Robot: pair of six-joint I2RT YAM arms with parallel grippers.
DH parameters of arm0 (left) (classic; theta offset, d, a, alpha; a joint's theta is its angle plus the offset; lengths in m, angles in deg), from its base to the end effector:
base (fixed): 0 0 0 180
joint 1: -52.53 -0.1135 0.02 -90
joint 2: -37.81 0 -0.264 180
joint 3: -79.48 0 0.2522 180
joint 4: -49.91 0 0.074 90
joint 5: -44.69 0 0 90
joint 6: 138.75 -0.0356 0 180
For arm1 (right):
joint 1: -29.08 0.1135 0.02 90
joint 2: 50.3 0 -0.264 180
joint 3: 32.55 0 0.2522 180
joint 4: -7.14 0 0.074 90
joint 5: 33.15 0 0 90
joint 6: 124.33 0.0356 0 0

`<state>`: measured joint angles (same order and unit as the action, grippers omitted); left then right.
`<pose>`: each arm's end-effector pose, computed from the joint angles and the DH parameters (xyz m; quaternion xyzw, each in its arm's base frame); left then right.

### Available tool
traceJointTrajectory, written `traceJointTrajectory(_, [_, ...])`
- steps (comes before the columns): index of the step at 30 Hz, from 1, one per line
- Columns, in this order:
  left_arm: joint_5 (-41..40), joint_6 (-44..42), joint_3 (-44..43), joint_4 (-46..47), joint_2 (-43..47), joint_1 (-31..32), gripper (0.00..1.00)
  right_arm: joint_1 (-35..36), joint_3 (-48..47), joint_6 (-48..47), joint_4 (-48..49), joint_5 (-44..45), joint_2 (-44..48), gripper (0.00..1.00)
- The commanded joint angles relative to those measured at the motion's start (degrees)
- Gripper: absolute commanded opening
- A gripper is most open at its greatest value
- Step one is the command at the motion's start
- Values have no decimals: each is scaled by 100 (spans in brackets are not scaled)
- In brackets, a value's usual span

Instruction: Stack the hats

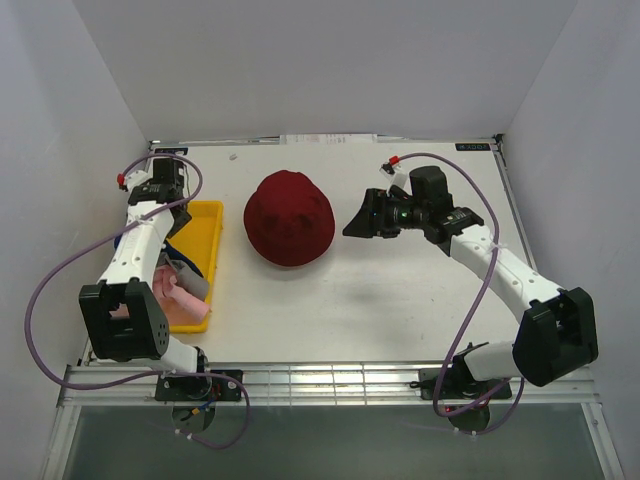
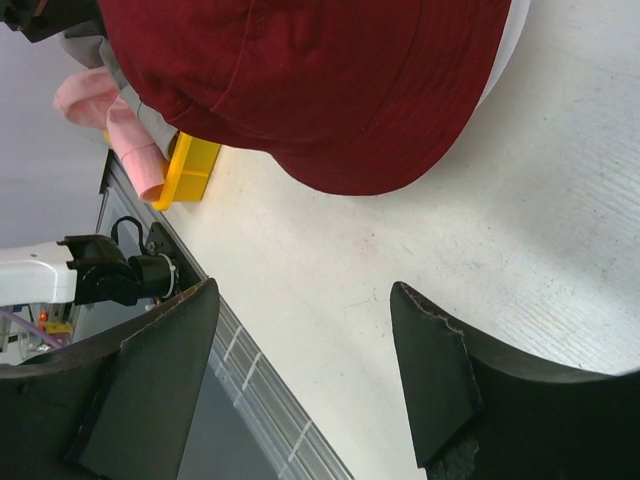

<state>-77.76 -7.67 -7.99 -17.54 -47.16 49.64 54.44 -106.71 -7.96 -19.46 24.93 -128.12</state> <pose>0.2915 0.0338 0.2932 -0.4071 0.8465 0.1896 0.2860 0.2685 0.1481 0.3029 -0.1296 0.8349 0.4234 0.3268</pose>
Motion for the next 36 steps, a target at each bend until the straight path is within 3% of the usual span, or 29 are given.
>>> traceJointTrajectory(1, [-350,190,217,-36,174,-27,65,-5,28,-132,265,-174,65,75])
traceJointTrajectory(11, [-438,339,480,104,51,-27,64,-5,143,-132,291,-183,39,75])
traceJointTrajectory(14, [-350,295,490,262,-90,-36,57,-5,125,-132,265,-157,56,73])
traceJointTrajectory(16, [-289,243,455,350,-230,-36,48,-5,116,-141,221,-139,65,69])
traceJointTrajectory(20, [-113,137,314,421,-310,-36,6,-5,73,-150,124,-60,135,56])
traceJointTrajectory(21, [-78,102,270,421,-284,-36,0,-5,55,-141,115,-42,153,51])
traceJointTrajectory(26, [212,-249,-125,412,155,-36,0,-5,-173,-123,-78,63,171,45])
traceJointTrajectory(36, [1231,-715,-1232,219,753,-36,0,-5,-902,0,-368,90,39,44])
